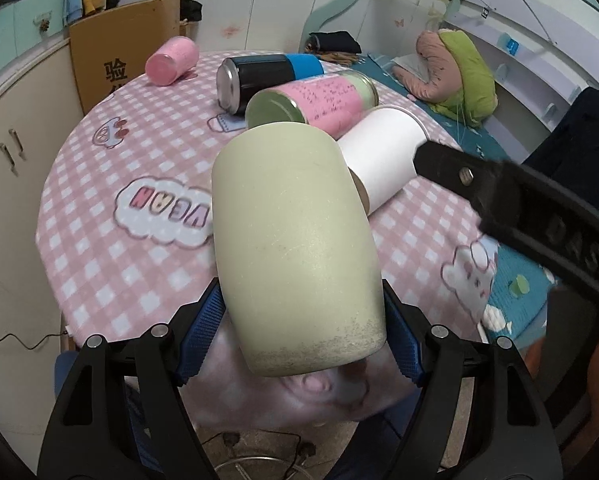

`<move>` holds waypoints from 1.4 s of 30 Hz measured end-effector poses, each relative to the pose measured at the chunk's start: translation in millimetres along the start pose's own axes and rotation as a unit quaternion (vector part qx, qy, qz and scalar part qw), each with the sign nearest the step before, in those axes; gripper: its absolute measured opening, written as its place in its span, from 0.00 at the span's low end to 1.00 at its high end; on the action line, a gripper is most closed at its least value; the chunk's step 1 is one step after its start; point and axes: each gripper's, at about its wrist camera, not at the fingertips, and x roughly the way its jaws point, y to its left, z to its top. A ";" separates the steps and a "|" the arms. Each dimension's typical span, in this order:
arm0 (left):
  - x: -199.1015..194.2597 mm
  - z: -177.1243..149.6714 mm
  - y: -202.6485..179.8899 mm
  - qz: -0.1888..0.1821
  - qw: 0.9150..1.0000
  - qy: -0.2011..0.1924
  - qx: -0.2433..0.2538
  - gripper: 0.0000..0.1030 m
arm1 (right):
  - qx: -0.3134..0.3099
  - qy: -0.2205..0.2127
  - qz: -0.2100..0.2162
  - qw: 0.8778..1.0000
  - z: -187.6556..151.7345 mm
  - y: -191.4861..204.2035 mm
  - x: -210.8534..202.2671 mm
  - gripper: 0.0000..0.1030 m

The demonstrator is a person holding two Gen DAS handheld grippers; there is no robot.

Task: Flip cup upright
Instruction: 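Lift the pale green cup with the left gripper and rotate it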

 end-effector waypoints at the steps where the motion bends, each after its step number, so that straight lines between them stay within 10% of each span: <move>1: 3.1 3.5 -0.2 0.003 1.000 -0.002 0.000 0.73 | 0.001 -0.001 0.000 1.000 0.0 -0.1 -0.3 0.93; 31: -28.4 16.4 18.4 0.003 0.999 -0.053 -0.009 0.89 | -0.013 -0.015 -0.006 1.000 9.9 17.8 -11.8 0.93; 42: -84.7 14.1 49.7 0.088 0.988 -0.130 -0.004 0.89 | -0.033 -0.041 0.005 0.999 10.9 48.9 -43.8 0.93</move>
